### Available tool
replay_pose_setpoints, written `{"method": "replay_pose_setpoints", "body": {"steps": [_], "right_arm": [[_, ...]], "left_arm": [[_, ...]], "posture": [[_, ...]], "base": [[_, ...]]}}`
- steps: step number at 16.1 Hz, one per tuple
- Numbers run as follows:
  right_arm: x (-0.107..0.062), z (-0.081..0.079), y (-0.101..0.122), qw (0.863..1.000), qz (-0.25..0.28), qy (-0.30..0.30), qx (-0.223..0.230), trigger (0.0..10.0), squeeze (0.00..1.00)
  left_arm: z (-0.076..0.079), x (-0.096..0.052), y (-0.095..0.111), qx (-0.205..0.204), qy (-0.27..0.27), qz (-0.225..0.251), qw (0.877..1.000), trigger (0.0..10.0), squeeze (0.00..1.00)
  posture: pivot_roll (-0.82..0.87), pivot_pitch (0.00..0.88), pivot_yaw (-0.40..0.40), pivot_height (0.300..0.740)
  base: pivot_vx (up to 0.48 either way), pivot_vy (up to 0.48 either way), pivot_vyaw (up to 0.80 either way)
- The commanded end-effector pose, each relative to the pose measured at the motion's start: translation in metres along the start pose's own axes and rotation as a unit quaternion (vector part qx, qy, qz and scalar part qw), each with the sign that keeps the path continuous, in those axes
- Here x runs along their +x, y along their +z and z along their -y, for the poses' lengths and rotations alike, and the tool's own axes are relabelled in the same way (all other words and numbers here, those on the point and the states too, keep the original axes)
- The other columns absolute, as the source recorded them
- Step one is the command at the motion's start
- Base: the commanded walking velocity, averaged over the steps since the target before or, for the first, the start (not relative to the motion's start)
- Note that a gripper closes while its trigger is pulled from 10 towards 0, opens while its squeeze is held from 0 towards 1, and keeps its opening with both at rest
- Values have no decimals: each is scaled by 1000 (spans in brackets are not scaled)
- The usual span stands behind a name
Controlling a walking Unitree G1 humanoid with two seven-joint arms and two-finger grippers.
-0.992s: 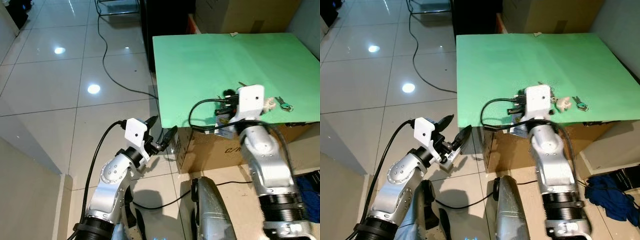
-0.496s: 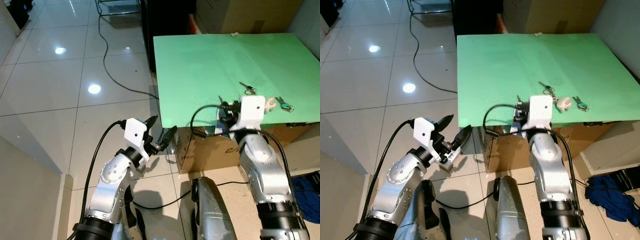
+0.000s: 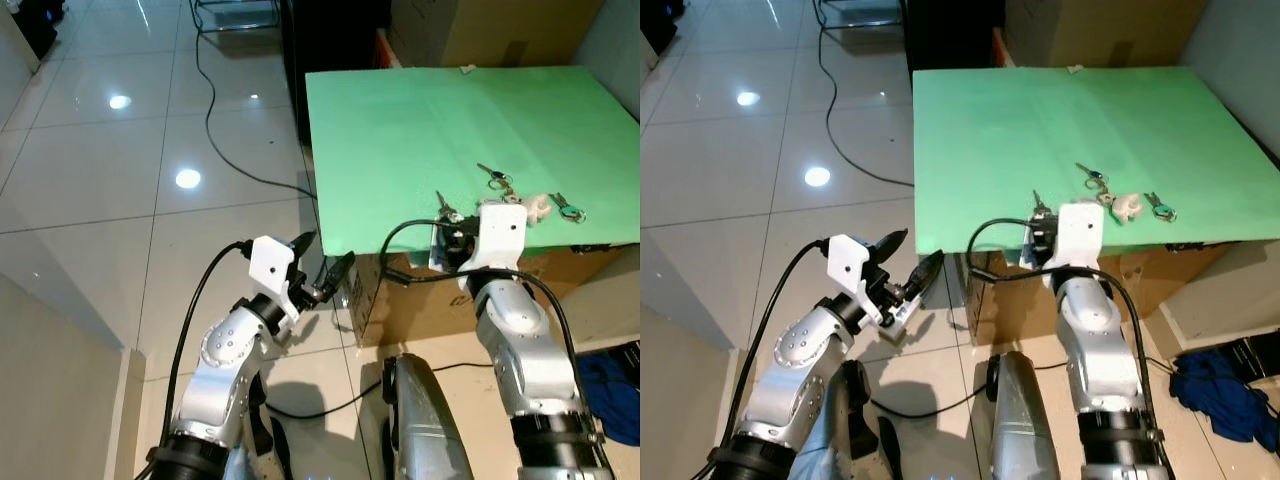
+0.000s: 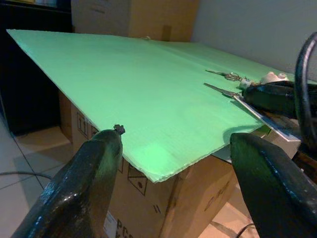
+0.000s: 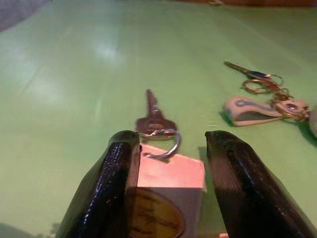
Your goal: Hang keys on a hook
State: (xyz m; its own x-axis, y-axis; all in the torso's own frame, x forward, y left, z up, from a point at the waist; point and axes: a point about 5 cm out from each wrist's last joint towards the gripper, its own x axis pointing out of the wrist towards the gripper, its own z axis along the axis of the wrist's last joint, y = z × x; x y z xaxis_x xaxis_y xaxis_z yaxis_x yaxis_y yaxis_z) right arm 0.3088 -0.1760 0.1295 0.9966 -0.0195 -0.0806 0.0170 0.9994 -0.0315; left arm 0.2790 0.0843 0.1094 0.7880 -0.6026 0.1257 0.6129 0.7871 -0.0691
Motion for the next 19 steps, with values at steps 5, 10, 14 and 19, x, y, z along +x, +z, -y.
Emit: {"method": "replay_pose_setpoints", "body": {"steps": [5,10,14,19], "right_arm": [[7,14,0,1000,-13,-19,11,10000,0],[12,15,-5,999,-27,-12,22,10000,0],[13,15,-7,999,-31,-1,21,0,0],[12,12,-10,999,-32,15,31,0,0]], "left_arm": [[1,-1,-2,-4,1,-3,1000,10000,0],[1,0,-3,-4,1,-1,1000,10000,0],[1,-1,-3,-3,2,-1,1000,10000,0],[1,-2,-3,-3,2,-3,1000,10000,0]], "posture": [[-241,135,38,588],[-240,124,33,588],[-236,122,34,588],[-235,131,35,588]], "base": [[0,0,0],[0,0,0],[0,0,0],[0,0,0]]}}
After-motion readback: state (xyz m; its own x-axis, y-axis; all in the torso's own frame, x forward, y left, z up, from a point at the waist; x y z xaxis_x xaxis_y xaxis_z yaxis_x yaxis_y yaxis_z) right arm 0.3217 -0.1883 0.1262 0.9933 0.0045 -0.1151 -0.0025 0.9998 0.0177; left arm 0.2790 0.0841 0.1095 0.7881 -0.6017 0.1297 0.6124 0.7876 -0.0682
